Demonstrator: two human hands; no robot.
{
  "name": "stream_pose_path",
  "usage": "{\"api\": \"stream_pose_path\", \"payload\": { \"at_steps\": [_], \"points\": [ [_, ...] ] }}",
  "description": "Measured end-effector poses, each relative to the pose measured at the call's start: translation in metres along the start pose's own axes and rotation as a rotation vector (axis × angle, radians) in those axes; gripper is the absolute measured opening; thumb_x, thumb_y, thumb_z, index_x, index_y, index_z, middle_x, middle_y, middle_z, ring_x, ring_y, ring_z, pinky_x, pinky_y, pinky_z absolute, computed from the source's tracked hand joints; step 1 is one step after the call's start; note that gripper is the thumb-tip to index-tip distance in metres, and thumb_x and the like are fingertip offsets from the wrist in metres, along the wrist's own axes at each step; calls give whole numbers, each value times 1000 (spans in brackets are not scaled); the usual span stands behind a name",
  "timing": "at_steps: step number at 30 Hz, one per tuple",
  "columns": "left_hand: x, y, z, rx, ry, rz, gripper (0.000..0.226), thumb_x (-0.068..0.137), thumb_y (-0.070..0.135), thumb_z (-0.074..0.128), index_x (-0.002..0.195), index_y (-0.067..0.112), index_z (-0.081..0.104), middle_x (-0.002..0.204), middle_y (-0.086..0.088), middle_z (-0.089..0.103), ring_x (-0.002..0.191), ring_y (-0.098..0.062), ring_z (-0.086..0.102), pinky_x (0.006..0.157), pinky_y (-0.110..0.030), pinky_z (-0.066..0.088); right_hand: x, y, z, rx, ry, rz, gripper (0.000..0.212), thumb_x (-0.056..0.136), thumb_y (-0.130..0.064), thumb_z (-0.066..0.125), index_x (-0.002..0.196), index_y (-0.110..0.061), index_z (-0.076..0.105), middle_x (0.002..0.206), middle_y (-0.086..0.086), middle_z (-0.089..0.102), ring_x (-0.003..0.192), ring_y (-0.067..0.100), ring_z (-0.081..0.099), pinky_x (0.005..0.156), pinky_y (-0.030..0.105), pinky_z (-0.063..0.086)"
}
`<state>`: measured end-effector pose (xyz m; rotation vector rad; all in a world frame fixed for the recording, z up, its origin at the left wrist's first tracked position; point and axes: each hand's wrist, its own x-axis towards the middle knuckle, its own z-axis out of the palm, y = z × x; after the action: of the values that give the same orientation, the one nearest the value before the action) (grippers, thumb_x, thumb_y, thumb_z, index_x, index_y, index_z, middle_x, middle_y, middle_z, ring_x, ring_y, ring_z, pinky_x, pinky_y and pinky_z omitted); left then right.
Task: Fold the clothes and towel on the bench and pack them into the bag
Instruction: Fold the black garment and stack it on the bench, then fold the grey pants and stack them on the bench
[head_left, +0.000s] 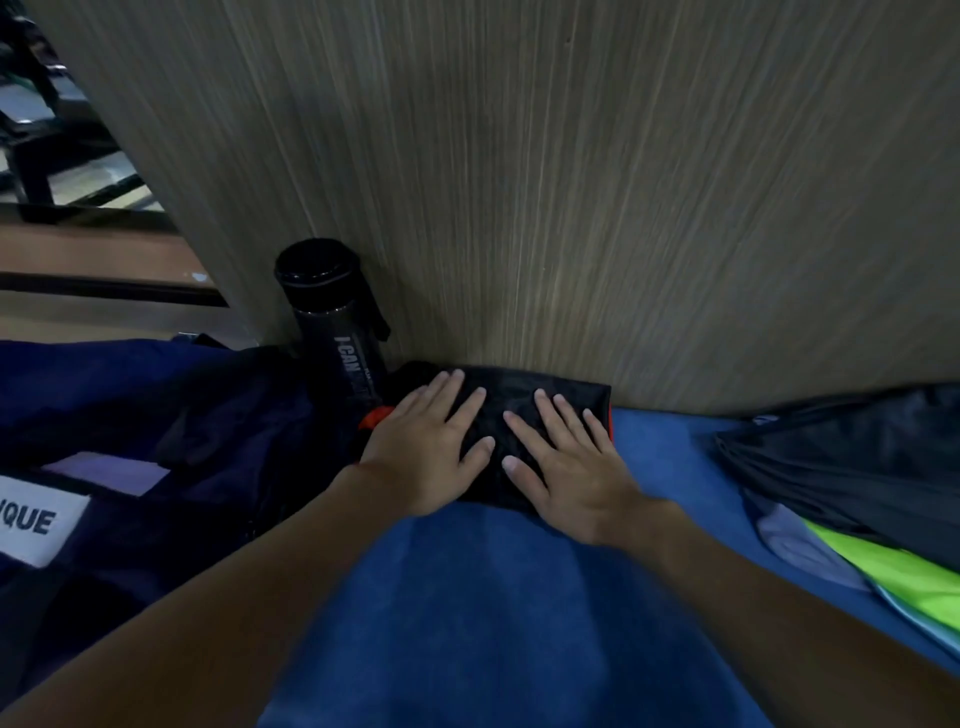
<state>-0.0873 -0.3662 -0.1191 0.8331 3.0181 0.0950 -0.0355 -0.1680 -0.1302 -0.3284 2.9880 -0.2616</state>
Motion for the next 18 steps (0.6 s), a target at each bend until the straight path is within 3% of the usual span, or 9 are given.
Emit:
{"api": "stream_pose_path", "payload": {
  "at_steps": [6, 14, 18],
  "points": [
    [1, -3, 5, 4, -59, -118, 81, 96, 68, 22, 159, 23, -3, 166, -13, -7, 153, -23, -7, 124, -38, 1, 1, 3, 3, 29, -18, 43, 82, 75, -76, -11, 151, -45, -12, 161, 4, -24, 146, 19, -27, 120, 47, -12],
    [2, 2, -7, 4, -149, -196, 86, 94, 72, 19, 158, 20, -5, 166, -14, -4, 153, -26, -5, 124, -40, 3, 1, 8, 0, 12, -63, 83, 67, 91, -70, 5, 151, -46, -13, 161, 6, -23, 147, 20, -26, 120, 46, -12],
    [3, 21, -30, 127, -90, -162, 76, 96, 67, 13, 158, 25, 7, 165, -11, 8, 151, -28, 4, 121, -46, 7, -12, 12, -10, 50, -20, 97, 65, 95, -66, 6, 154, -41, -6, 164, -1, -14, 149, 15, -20, 120, 48, -10]
  ]
}}
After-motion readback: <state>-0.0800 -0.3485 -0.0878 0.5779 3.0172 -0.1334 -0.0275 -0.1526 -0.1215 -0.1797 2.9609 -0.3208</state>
